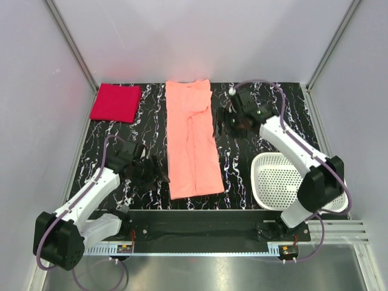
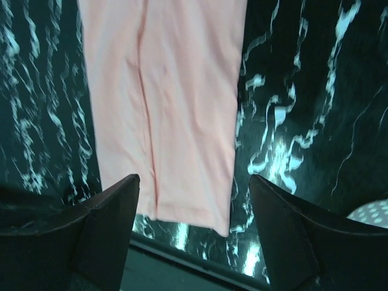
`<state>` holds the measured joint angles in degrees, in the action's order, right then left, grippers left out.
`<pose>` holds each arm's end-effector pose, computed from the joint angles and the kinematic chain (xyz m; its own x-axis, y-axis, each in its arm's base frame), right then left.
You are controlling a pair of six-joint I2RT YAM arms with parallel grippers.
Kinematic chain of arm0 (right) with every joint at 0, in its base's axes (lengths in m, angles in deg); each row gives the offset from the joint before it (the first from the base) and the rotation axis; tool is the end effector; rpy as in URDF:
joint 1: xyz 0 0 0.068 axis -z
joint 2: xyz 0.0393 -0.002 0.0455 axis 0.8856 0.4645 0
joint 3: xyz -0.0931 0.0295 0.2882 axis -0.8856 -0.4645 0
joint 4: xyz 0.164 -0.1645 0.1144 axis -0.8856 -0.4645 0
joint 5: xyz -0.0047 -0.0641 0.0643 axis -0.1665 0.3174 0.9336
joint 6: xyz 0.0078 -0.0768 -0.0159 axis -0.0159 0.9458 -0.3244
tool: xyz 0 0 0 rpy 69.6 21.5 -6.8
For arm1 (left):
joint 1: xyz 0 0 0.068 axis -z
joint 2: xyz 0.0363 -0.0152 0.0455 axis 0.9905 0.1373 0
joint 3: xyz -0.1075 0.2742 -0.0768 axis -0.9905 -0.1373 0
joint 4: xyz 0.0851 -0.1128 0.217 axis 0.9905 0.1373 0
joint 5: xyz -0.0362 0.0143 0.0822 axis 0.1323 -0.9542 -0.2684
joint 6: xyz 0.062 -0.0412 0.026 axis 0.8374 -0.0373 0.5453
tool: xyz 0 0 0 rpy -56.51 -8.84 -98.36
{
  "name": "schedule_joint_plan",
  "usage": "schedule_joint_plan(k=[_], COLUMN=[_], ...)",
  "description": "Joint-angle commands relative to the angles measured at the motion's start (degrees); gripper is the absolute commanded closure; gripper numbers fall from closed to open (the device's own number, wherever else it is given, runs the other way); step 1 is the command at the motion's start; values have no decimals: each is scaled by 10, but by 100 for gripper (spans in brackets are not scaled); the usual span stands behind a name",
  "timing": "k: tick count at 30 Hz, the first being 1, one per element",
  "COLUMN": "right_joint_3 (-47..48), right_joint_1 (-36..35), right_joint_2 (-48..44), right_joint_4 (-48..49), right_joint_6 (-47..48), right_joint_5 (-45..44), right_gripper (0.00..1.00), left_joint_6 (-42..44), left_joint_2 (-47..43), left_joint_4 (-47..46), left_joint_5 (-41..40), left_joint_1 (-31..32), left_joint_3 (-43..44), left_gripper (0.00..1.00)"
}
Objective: Fold and stack the t-shirts
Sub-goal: Fold the tshirt
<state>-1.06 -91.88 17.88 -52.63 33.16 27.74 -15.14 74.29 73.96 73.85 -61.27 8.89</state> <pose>0.3285 0.1898 0.3359 -0.8269 0.0123 -0.5622 -0.1884 0.9359 0.2976 0.1567 -0.0825 0.2212 -0.9283 -0.3570 -0.1036 -0.2617 0.8256 -0.4998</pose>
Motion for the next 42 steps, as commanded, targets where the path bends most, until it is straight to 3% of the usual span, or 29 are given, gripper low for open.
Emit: schedule_joint_plan(k=[1,7,11,18,25,37,42], right_joint_3=[-137,-269,-312,-357,-384,-440,-448], right_joint_1=[2,2,2,2,2,2,1], right_joint_2=[-46,-73,-67,-34,-33,-21,6], right_joint_4=[49,97,117,141,135,191,221], right_joint_6=[-9,-12,-1,-4,13,-8,-21], right_joint_5=[92,179,197,220,201,231,253], right_gripper=[21,33,38,43,41,41,43], left_joint_6=[-48,-108,-128,-146,-185,-201,-189], left_joint_2=[-19,-10,-8,41,97,128,140], left_joint_4=[-55,-147,-160,-168,-186,-157,-150], left_joint_5=[14,50,27,7,-10,-46,-55], left_joint_1=[4,10,15,25,53,69,69], left_joint_3=[-20,-110,-132,-139,-145,-151,-142], left_gripper=[27,27,27,23,24,36,46])
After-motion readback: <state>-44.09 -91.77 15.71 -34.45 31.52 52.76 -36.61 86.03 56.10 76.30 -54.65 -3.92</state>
